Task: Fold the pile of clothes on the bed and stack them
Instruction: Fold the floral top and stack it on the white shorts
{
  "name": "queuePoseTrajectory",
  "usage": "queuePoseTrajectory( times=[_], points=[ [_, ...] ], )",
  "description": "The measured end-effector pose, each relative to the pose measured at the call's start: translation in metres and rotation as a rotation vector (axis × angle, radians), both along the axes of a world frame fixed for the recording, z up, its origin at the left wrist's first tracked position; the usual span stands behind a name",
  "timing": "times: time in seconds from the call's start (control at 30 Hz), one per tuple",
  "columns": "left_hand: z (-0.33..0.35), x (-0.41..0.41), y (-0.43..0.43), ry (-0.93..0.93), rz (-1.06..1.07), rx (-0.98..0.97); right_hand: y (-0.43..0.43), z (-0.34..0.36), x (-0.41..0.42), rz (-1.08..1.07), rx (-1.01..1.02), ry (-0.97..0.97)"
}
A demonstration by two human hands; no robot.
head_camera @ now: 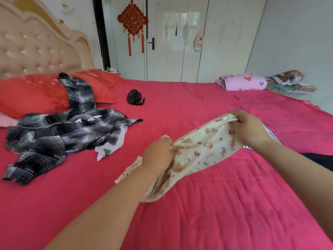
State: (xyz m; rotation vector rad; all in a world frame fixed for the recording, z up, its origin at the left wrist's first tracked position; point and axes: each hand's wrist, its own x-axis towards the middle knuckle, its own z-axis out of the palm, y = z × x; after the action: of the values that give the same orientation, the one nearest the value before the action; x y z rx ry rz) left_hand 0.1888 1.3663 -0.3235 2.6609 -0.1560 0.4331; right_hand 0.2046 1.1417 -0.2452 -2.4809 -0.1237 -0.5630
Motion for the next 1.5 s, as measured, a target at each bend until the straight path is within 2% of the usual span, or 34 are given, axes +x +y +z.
queuePoseTrajectory(
  times=[0.1,0.23,0.37,0.43,0.47,0.53,0.6,0.67,0.73,0.83,0.9,0.97,1.07,1.17,1.23,1.33,1.4,1.5],
  points=[
    [0.051,0.022,-0.019,-0.160,-0.032,-0.137,-0.033,0.034,0.015,-0.131,0.013,0.000],
    [0.124,0.041,-0.047,-0.371,-0.046,-0.273,-0.052,0.091,0.025,-0.232,0.161,-0.188],
    [0.145,0.048,-0.043,-0.535,-0.072,-0.414,-0.047,0.098,0.001,-0.072,0.398,-0.298],
    [0.123,0.044,-0.027,-0.466,-0.104,-0.395,-0.036,0.065,-0.026,0.077,0.377,-0.240],
    [0.104,0.041,-0.016,-0.379,-0.119,-0.326,-0.029,0.041,-0.040,0.183,0.295,-0.168],
    [0.057,0.032,0.014,-0.137,-0.155,-0.101,-0.014,-0.015,-0.070,0.432,0.051,0.089],
    [0.008,0.016,0.046,0.156,-0.143,0.136,-0.001,-0.067,-0.092,0.617,-0.181,0.438],
    [-0.034,-0.003,0.068,0.356,-0.101,0.241,0.006,-0.109,-0.101,0.674,-0.297,0.661],
    [-0.063,-0.019,0.075,0.393,-0.059,0.193,0.008,-0.133,-0.098,0.608,-0.283,0.672],
    [-0.081,-0.033,0.065,0.277,-0.046,0.031,0.002,-0.153,-0.085,0.318,-0.172,0.617],
    [-0.085,-0.040,0.050,0.265,-0.067,-0.095,-0.001,-0.162,-0.079,0.164,-0.168,0.566],
    [-0.088,-0.046,0.032,0.346,-0.107,-0.202,0.000,-0.171,-0.077,0.108,-0.143,0.604],
    [-0.094,-0.051,0.009,0.527,-0.138,-0.330,0.011,-0.182,-0.081,0.123,0.007,0.693],
    [-0.105,-0.052,-0.002,0.571,-0.097,-0.227,0.025,-0.183,-0.086,0.190,-0.049,0.530],
    [-0.110,-0.051,0.000,0.498,-0.076,-0.073,0.035,-0.177,-0.092,0.263,0.002,0.471],
    [-0.113,-0.051,0.010,0.432,-0.060,0.040,0.042,-0.175,-0.104,0.386,0.038,0.492],
    [-0.114,-0.050,0.021,0.418,-0.038,0.027,0.040,-0.179,-0.111,0.443,0.061,0.534],
    [-0.107,-0.050,0.038,0.417,0.017,0.055,0.026,-0.184,-0.103,0.256,0.051,0.433]
  ],
)
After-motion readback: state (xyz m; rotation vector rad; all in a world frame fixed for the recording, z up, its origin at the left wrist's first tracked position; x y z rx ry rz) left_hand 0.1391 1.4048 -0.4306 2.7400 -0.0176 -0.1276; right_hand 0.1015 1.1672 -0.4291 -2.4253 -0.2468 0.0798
